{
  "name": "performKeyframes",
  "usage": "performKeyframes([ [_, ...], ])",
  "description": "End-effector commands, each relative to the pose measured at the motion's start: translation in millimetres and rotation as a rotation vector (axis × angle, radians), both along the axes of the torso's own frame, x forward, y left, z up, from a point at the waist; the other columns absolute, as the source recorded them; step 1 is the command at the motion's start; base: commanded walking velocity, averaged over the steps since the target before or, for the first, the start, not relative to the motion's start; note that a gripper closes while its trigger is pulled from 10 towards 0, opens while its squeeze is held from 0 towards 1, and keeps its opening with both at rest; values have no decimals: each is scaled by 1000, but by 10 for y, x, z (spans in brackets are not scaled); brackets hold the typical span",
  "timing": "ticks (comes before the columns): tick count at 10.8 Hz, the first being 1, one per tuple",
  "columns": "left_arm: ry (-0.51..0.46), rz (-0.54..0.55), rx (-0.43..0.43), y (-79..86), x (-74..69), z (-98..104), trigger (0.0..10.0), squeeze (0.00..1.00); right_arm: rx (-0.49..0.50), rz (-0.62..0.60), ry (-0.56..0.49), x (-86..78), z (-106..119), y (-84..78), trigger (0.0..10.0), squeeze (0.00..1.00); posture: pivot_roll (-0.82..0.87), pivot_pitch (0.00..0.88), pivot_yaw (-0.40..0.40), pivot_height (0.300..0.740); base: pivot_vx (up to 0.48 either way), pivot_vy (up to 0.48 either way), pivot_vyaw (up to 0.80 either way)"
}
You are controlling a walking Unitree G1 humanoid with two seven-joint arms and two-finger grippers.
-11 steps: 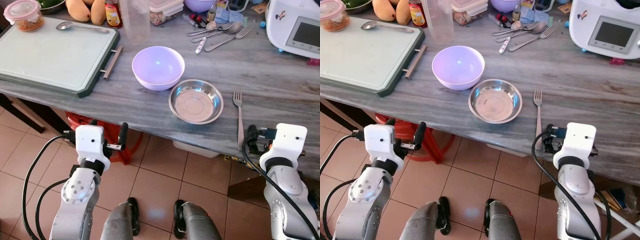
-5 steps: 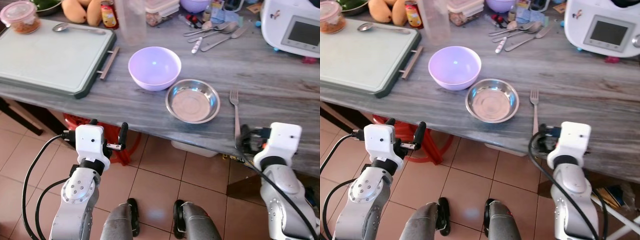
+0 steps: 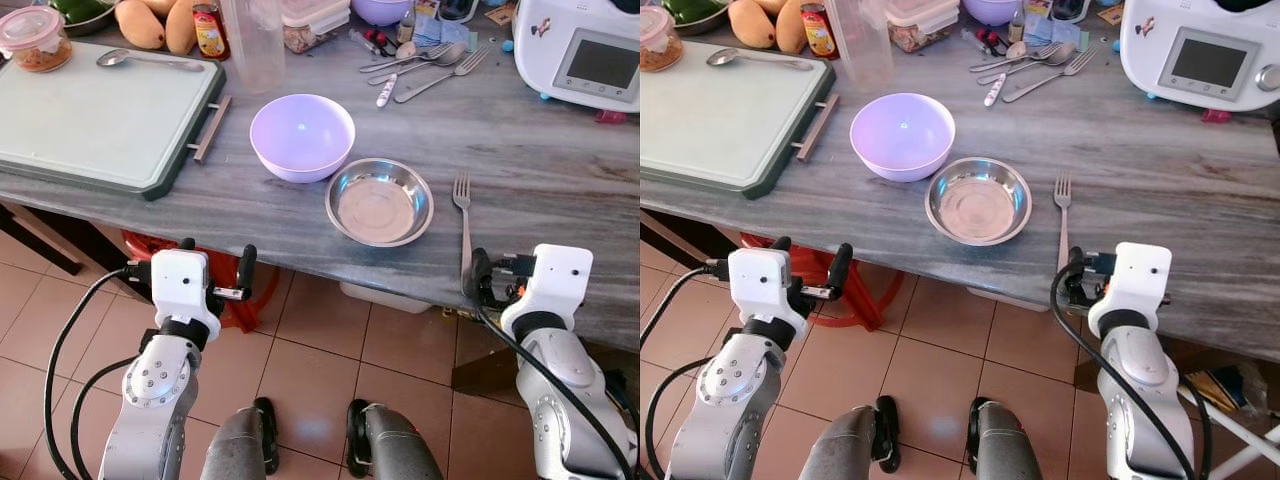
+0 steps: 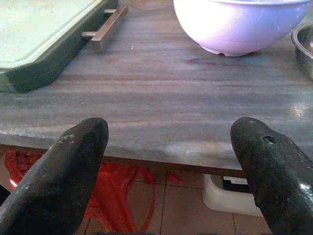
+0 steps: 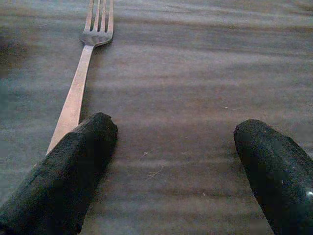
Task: Setting the table
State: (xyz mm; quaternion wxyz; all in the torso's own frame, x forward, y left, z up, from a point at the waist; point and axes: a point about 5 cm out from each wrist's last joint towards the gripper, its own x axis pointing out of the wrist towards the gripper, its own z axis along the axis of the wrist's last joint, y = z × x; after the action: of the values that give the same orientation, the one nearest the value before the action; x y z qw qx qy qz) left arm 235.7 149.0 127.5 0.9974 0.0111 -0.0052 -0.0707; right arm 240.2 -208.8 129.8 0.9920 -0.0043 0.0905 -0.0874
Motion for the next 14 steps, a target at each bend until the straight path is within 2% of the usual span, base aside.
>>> performKeyframes([
  [1,15,-11,5,-12,-19,-26,10000,0,58,75,133,-42,-257,143,10000,0,-42,240,0,740,0,0,0],
  [6,16,-14,5,-12,-14,-27,10000,0,77,100,117,-55,-243,174,10000,0,-44,240,-1,740,0,0,0],
  [9,15,-13,4,-11,-20,-24,10000,0,56,93,111,-128,-234,134,10000,0,-43,240,-2,740,0,0,0],
  [11,10,-17,-3,-16,-22,-11,10000,0,0,51,45,-294,-131,45,10000,0,-50,240,0,740,0,0,0],
  [12,3,-24,-13,-31,-11,9,10000,0,-68,30,-50,-345,11,13,10000,0,-56,239,2,740,0,0,0],
  [14,-2,-26,-16,-45,2,19,10000,0,-125,64,-152,-309,177,88,10000,0,-54,235,5,740,0,0,0],
])
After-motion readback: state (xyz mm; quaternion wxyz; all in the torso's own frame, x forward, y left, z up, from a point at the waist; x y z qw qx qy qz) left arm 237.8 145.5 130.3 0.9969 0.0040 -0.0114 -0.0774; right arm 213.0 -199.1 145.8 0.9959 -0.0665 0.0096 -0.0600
